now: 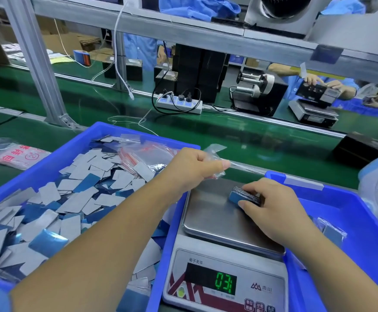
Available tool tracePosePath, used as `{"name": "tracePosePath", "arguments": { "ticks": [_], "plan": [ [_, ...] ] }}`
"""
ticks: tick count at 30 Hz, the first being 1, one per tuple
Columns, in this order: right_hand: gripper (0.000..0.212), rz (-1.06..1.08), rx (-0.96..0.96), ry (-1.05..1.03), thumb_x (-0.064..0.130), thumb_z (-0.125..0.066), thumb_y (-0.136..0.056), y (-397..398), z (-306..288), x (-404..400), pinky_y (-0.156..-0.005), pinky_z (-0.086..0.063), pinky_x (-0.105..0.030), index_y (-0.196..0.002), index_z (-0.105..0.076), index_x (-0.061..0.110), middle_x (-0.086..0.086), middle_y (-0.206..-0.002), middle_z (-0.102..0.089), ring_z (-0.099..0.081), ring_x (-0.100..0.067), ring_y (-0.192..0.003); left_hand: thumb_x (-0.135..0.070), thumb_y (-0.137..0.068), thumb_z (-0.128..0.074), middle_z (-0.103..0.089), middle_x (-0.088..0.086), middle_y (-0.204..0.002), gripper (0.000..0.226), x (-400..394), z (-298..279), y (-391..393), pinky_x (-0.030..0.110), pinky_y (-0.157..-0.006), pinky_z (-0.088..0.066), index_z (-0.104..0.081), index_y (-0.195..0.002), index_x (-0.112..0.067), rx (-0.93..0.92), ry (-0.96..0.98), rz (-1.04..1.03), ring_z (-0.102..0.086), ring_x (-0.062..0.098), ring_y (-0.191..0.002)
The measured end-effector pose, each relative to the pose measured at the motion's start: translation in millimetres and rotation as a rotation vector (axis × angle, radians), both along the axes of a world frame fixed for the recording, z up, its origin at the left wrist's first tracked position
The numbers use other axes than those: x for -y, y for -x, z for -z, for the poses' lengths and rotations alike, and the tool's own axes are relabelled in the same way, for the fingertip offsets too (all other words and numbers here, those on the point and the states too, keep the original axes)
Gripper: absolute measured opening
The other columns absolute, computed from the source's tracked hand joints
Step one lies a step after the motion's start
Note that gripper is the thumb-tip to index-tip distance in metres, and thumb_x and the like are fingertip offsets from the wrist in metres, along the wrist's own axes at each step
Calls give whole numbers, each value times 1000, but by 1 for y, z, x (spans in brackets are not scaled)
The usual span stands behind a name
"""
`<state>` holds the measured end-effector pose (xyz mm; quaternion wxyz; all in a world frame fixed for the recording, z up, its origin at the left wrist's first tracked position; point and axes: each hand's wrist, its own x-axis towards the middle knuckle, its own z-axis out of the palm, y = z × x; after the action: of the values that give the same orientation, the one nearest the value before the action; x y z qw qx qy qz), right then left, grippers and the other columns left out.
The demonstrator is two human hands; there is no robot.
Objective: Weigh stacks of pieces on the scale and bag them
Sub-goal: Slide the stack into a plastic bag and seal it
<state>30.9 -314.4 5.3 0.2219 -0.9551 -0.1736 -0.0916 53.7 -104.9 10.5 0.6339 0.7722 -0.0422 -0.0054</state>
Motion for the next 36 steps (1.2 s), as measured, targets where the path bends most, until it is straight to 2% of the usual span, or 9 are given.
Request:
{"name": "tracePosePath", "arguments": {
  "ticks": [4, 7, 12, 16, 20, 25, 29, 32, 36],
  "plan": [
    [13, 94, -107, -348, 22, -75, -82, 3, -5, -2, -61, -38, -5, -88, -73, 33, 18, -78, -68, -58, 7, -73, -46, -88, -71, -47, -10, -47, 56, 3, -2, 0, 15, -45, -33, -51, -39, -25, -49, 53, -40, -47, 4, -42],
    [17, 38, -185, -651, 13, -73, -83, 9, -10, -7, -53, -38, -5, -85, -74, 30, 17, -70, -69, -57, 2, -55, -31, -92, -70, -44, -10, -48, 53, 6, -1, 2, 22, -47, -26, -53, -42, -24, -51, 152, 21, -49, 2, -45],
    [20, -89, -195, -882, 8, -75, -81, 16, -12, -12, -52, -40, -8, -90, -75, 25, 13, -71, -68, -54, -1, -51, -35, -95, -64, -53, -7, -53, 43, 9, -6, 7, 23, -47, -23, -69, -55, -22, -36, 190, 45, -33, 8, -44],
    [22, -135, -185, -891, 21, -71, -74, 14, -6, -14, -57, -42, -11, -95, -74, 24, 11, -81, -70, -57, -2, -61, -52, -84, -63, -43, -9, -47, 39, 12, -8, 10, 27, -50, -22, -67, -59, -22, -39, 168, 51, -28, 10, -45],
    [22, -84, -5, -699, 27, -70, -77, 11, -1, -13, -66, -46, -25, -98, -72, 32, 8, -87, -64, -58, -16, -73, -47, -88, -62, -45, -12, -44, 40, 13, -6, 11, 22, -47, -24, -64, -55, -25, -21, 203, 109, -29, 6, -43],
    [20, -1, 210, -512, 28, -69, -77, 10, 1, -12, -58, -38, -15, -96, -69, 36, 11, -81, -59, -50, -13, -64, -47, -83, -62, -58, -10, -59, 29, 14, -6, 11, 19, -47, -29, -71, -63, -28, -22, 191, 171, -36, 7, -47],
    [21, 8, -69, -873, 11, -74, -84, 12, 0, -17, -52, -40, -14, -94, -72, 30, 11, -80, -70, -53, -5, -54, -44, -80, -69, -47, 14, -77, 28, 16, -2, 11, 26, -51, -24, -68, -75, -16, -46, 214, 207, -31, 14, -53],
    [16, 36, -315, -1183, 4, -69, -86, 12, 0, -24, -41, -30, -20, -92, -74, 19, 2, -70, -64, -37, -13, -47, -40, -80, -72, -42, 6, -66, 20, 15, 1, 10, 24, -50, -26, -73, -78, -20, -54, 215, 223, -29, 14, -54],
    [14, 28, -424, -1281, 2, -66, -87, 11, -2, -27, -40, -27, -19, -94, -73, 11, -4, -71, -60, -33, -11, -48, -20, -86, -72, -44, -10, -62, 11, 11, 2, 9, 19, -48, -28, -78, -85, -29, -18, 278, 304, -34, 7, -54]
  ]
}}
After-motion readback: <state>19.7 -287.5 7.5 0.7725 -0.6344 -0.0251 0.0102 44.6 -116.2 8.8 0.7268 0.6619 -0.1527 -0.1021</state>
